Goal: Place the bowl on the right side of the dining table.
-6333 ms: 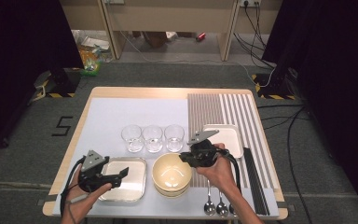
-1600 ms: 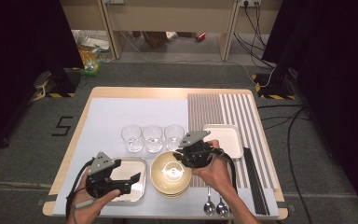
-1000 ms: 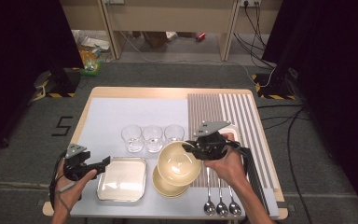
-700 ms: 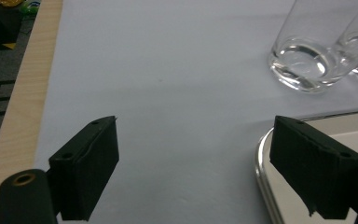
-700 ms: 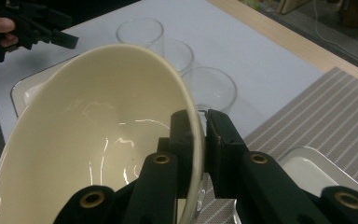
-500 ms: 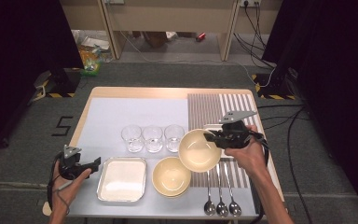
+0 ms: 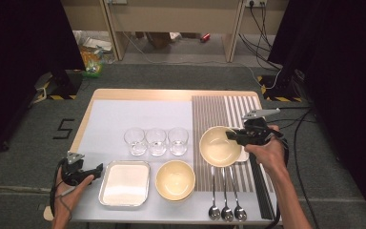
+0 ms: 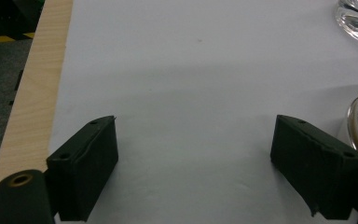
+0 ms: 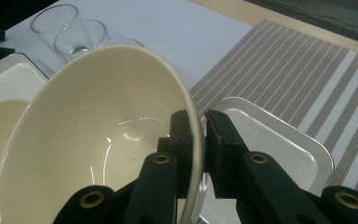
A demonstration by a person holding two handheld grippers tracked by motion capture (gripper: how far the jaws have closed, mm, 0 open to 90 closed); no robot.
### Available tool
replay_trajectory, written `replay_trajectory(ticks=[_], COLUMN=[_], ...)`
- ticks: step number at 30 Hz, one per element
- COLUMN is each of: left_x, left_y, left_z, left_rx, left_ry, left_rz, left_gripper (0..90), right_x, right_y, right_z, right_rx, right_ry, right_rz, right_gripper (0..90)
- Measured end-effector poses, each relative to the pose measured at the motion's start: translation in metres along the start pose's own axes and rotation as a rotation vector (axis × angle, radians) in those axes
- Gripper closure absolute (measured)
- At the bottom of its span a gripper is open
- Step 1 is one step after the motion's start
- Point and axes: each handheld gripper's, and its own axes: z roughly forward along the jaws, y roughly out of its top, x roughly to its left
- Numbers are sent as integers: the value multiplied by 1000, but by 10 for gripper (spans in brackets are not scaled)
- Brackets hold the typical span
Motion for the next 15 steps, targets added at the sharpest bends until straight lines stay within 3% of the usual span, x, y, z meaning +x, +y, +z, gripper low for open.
replay_trajectory(ticks=[5, 15], left_x=[0, 0], left_y=[0, 0], left_z=[1, 1], left_rx=[-3, -1], left_ry=[0, -1], left_rz=[-3, -3], left_gripper=[136, 135], right_x=[-22, -49], right_y=[-11, -21], right_z=[9, 27], right_rx=[28, 62], right_ry=[-29, -59], right_rz=[50, 131], right_gripper=[815, 815])
